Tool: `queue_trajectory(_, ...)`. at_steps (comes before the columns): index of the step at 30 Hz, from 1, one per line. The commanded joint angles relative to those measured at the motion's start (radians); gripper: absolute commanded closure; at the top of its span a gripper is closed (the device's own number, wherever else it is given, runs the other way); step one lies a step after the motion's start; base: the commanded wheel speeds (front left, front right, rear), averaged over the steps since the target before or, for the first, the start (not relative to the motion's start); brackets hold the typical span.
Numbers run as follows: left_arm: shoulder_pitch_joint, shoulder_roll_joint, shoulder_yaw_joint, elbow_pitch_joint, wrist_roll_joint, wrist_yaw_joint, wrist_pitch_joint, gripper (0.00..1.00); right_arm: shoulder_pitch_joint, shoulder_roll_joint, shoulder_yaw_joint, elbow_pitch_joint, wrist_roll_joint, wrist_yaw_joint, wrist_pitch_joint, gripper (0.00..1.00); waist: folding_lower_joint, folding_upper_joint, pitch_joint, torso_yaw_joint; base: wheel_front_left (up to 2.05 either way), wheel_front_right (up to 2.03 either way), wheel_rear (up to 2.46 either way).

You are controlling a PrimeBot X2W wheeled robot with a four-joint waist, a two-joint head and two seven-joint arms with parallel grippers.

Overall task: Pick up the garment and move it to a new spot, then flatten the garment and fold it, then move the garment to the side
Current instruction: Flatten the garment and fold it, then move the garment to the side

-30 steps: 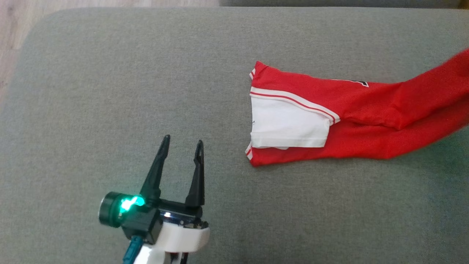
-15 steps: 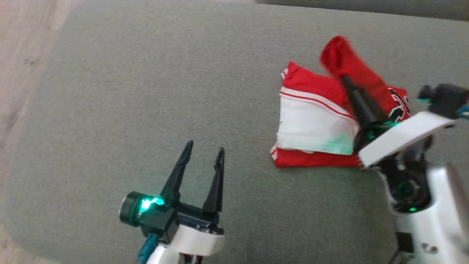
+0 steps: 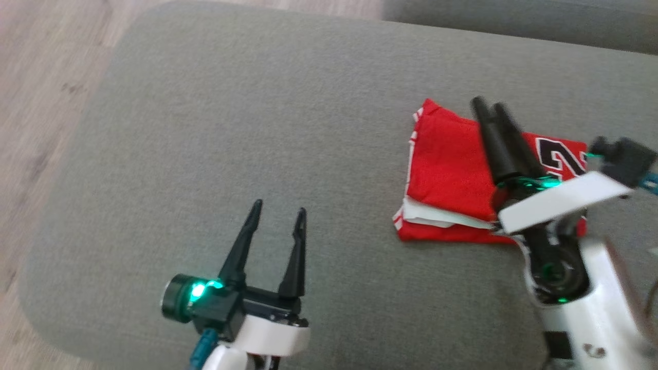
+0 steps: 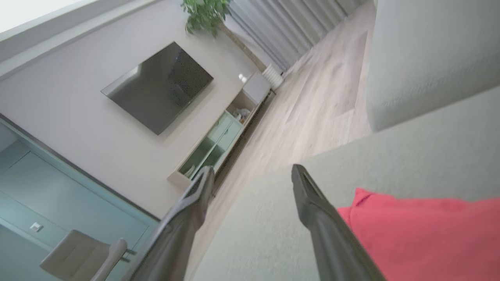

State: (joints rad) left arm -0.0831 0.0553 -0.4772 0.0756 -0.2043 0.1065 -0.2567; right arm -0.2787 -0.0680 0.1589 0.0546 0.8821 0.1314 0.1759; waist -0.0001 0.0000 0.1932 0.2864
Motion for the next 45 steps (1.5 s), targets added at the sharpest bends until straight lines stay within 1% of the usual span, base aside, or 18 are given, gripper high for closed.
queue_trajectory(1, -0.008, -0.005, 0.048, -0.038, -0.001, 0.008, -0.005, 0.0, -0.005, -0.032, 0.005, -0.062, -0.022, -0.001, -0.037, 0.0, 0.0001, 0.0, -0.018, -0.023, 0.0, 0.0, 0.0)
queue_trajectory(4, 0.012, -0.005, 0.082, -0.053, -0.01, 0.019, -0.005, 0.0, 0.035, -0.13, 0.013, -0.094, -0.063, -0.001, -0.125, 0.0, 0.0001, 0.0, -0.044, -0.06, 0.0, 0.0, 0.0)
queue_trajectory(6, 0.023, -0.005, 0.102, -0.065, -0.016, 0.017, -0.005, 0.0, 0.07, -0.196, 0.02, -0.085, -0.1, -0.001, -0.212, 0.0, 0.0001, 0.0, -0.063, -0.085, 0.0, 0.0, 0.0)
queue_trajectory(7, 0.028, -0.005, 0.11, -0.069, -0.016, 0.015, -0.005, 0.0, 0.089, -0.217, 0.017, -0.068, -0.11, -0.001, -0.259, 0.0, 0.0001, 0.0, -0.073, -0.095, 0.0, 0.0, 0.0)
queue_trajectory(8, 0.028, -0.005, 0.11, -0.069, -0.016, 0.015, -0.005, 0.0, 0.089, -0.217, 0.017, -0.068, -0.11, -0.001, -0.259, 0.0, 0.0001, 0.0, -0.073, -0.095, 0.0, 0.0, 0.0)
queue_trajectory(11, 0.051, -0.005, 0.135, -0.075, -0.005, 0.015, -0.005, 0.0, 0.144, -0.265, 0.021, 0.002, -0.16, -0.001, -0.387, 0.0, 0.0001, 0.0, -0.111, -0.125, 0.0, 0.0, 0.0)
queue_trajectory(13, 0.071, -0.005, 0.149, -0.075, 0.003, 0.014, -0.005, 0.0, 0.183, -0.28, 0.025, 0.048, -0.215, -0.001, -0.422, 0.0, 0.0001, 0.0, -0.138, -0.138, 0.0, 0.0, 0.0)
queue_trajectory(15, 0.094, -0.005, 0.162, -0.073, 0.017, 0.009, -0.005, 0.0, 0.228, -0.275, 0.025, 0.09, -0.281, -0.001, -0.434, 0.0, 0.0001, 0.0, -0.17, -0.149, 0.0, 0.0, 0.0)
queue_trajectory(16, 0.109, -0.005, 0.17, -0.073, 0.024, 0.007, -0.005, 0.0, 0.249, -0.262, 0.009, 0.102, -0.319, -0.001, -0.436, 0.0, 0.0001, 0.0, -0.186, -0.154, 0.0, 0.0, 0.0)
queue_trajectory(18, 0.14, -0.005, 0.189, -0.076, 0.026, 0.006, -0.005, 0.0, 0.293, -0.229, -0.024, 0.096, -0.409, -0.001, -0.437, 0.0, 0.0001, 0.0, -0.204, -0.162, 0.0, 0.0, 0.0)
queue_trajectory(19, 0.166, -0.005, 0.206, -0.086, 0.02, 0.005, -0.005, 0.0, 0.341, -0.182, -0.046, 0.088, -0.476, -0.001, -0.437, 0.0, 0.0001, 0.0, -0.222, -0.168, 0.0, 0.0, 0.0)
queue_trajectory(22, 0.196, -0.005, 0.217, -0.092, 0.019, -0.003, -0.005, 0.0, 0.401, -0.12, -0.063, 0.073, -0.533, -0.001, -0.437, 0.0, 0.0001, 0.0, -0.241, -0.17, 0.0, 0.0, 0.0)
queue_trajectory(26, 0.217, -0.005, 0.234, -0.082, 0.033, -0.009, -0.005, 0.0, 0.44, -0.083, -0.056, 0.061, -0.604, -0.001, -0.437, 0.0, 0.0001, 0.0, -0.254, -0.177, 0.0, 0.0, 0.0)
queue_trajectory(28, 0.224, -0.005, 0.246, -0.091, 0.022, -0.011, -0.005, 0.0, 0.445, -0.069, -0.056, 0.059, -0.621, -0.001, -0.438, 0.0, 0.0001, 0.0, -0.258, -0.182, 0.0, 0.0, 0.0)
queue_trajectory(33, 0.239, -0.005, 0.264, -0.078, 0.061, -0.025, -0.005, 0.0, 0.44, -0.048, -0.062, 0.06, -0.616, -0.001, -0.438, 0.0, 0.0001, 0.0, -0.261, -0.193, 0.0, 0.0, 0.0)
queue_trajectory(45, 0.244, -0.005, 0.273, -0.055, 0.067, -0.033, -0.005, 0.0, 0.441, -0.04, -0.06, 0.062, -0.622, -0.001, -0.438, 0.0, 0.0001, 0.0, -0.267, -0.193, 0.0, 0.0, 0.0)
